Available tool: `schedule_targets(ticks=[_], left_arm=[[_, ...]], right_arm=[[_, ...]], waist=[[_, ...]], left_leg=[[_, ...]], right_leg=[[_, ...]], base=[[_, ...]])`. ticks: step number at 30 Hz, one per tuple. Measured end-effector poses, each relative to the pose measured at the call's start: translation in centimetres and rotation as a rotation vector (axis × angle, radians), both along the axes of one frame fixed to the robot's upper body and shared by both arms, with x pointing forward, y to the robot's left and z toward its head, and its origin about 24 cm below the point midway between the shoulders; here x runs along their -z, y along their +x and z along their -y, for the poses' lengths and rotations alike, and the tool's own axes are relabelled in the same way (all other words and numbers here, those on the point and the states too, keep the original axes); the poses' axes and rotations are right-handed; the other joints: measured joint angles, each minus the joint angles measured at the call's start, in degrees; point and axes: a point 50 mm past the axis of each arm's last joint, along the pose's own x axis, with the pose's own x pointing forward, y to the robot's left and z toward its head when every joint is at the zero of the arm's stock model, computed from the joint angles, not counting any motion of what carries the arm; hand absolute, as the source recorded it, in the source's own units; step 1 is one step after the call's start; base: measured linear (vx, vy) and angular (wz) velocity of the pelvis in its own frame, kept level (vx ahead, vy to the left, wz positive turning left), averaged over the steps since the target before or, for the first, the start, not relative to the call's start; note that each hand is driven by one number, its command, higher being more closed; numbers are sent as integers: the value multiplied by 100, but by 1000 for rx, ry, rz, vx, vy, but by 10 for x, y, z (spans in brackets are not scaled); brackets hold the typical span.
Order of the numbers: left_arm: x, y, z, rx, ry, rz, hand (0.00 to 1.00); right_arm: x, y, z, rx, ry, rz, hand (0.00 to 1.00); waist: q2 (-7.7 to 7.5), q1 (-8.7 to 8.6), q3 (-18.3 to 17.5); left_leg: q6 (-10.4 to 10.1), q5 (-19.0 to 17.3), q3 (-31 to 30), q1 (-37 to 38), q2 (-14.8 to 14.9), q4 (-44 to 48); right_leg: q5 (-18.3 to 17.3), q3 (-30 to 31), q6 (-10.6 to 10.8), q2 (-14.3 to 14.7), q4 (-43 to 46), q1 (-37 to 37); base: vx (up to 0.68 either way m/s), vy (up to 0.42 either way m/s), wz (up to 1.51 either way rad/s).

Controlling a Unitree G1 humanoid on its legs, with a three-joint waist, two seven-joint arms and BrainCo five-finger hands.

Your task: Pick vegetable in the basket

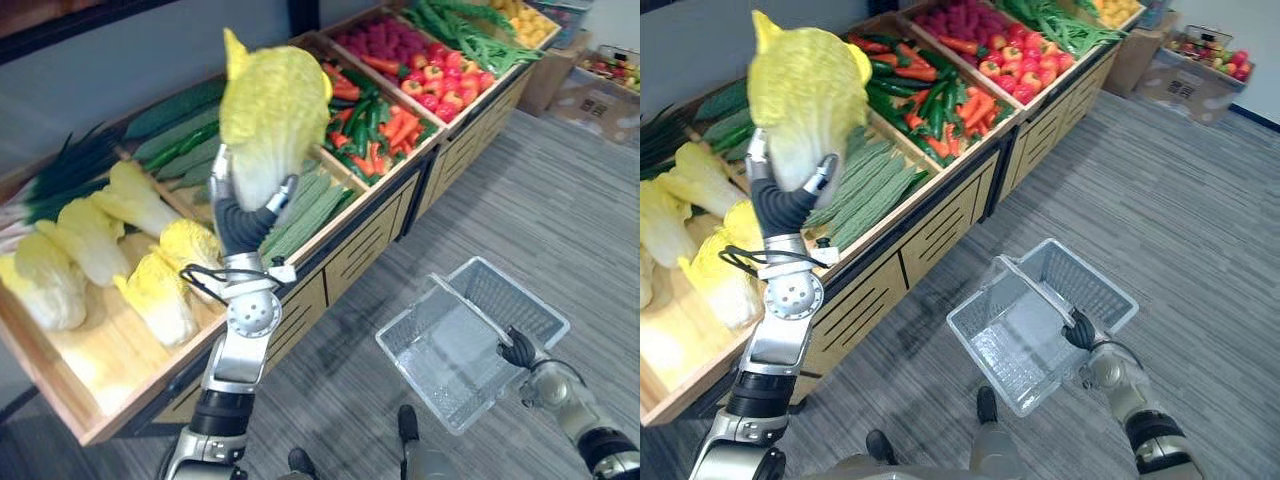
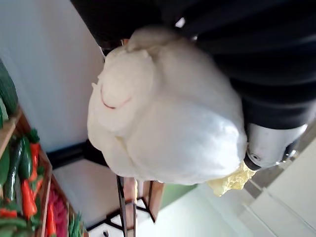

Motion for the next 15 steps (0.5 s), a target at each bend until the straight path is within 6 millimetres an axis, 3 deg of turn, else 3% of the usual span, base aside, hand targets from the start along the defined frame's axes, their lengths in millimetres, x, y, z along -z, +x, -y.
schedule_targets(ticks=[7,15], left_arm=[[10,-4,24,292,-28,-70,100],[24,-14,49,671,56,-197,100]], right_arm=[[-36,25,-5,-147,-108,67,100],[-66,33,-32,-332,-145,162,100]], waist=[[16,20,-10],[251,48,-309]], left_leg=[[-111,-93,667,408,31,-72],[-332,-482,1335,561,369,480]], right_leg=[[85,579,12,161,-27,13],[85,937,13,444,6,18]], base=[[-2,-43,-49],[15,-41,-35]])
